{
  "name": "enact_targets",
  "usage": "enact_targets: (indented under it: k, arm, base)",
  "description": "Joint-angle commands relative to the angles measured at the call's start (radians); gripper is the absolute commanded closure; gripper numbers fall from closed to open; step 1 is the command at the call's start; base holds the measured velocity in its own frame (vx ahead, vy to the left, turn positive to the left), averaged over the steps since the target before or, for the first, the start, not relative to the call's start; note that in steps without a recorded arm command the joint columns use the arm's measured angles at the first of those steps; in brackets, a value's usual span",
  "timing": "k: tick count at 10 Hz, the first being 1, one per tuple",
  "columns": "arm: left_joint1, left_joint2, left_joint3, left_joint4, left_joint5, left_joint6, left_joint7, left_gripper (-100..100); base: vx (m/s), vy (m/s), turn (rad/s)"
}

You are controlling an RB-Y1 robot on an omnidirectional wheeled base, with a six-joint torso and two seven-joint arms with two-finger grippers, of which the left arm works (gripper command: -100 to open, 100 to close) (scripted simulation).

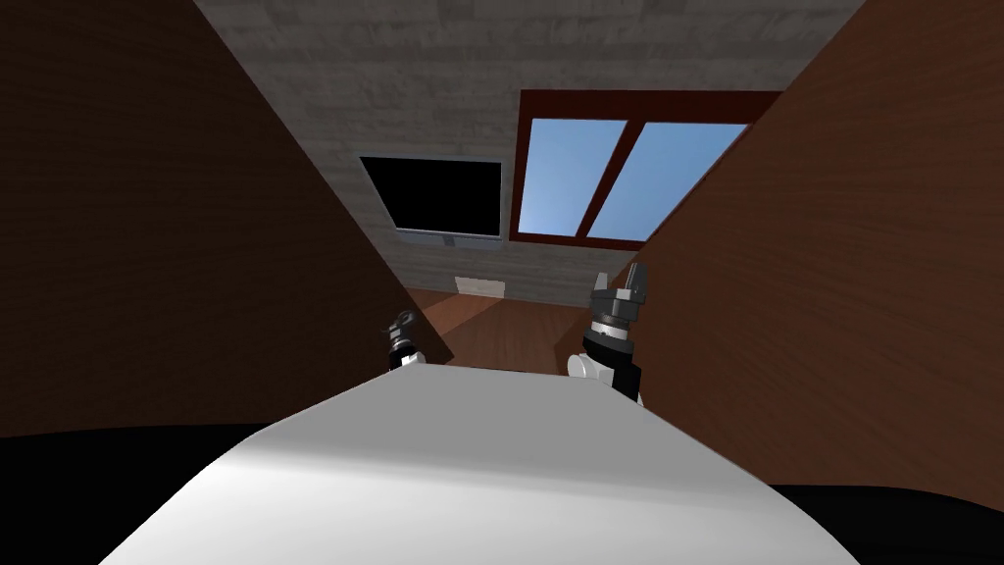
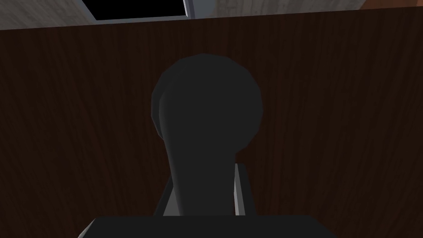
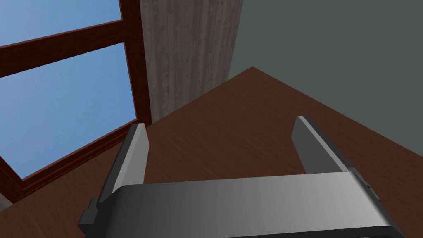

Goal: Push the door open

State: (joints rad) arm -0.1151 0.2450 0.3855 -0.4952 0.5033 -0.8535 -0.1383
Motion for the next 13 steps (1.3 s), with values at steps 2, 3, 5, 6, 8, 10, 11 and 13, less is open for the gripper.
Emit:
enact_targets:
  k: [2,3,5,6,8,10,11,13]
  arm:
    - [-0.012,0.016,0.006,0.029,0.004,-0.023,0.008,100]
    - [-0.012,0.016,0.006,0.029,0.004,-0.023,0.008,100]
    - [-0.004,0.019,0.039,0.026,0.034,-0.025,-0.014,100]
    - [-0.001,0.020,0.051,0.025,0.045,-0.025,-0.022,100]
    - [0.005,0.021,0.074,0.023,0.065,-0.027,-0.037,100]
    - [0.008,0.022,0.083,0.022,0.074,-0.027,-0.043,100]
    - [0.012,0.023,0.100,0.021,0.089,-0.028,-0.054,100]
    - [0.016,0.024,0.115,0.020,0.103,-0.029,-0.064,100]
  base:
    - [0.040,0.016,0.007]
    - [-0.002,0.008,-0.004]
    - [0.168,0.026,0.003]
    - [0.210,0.061,0.010]
    - [0.176,0.059,0.004]
    - [0.156,0.042,0.019]
    - [0.155,0.013,-0.001]
    - [0.167,0.039,0.016]
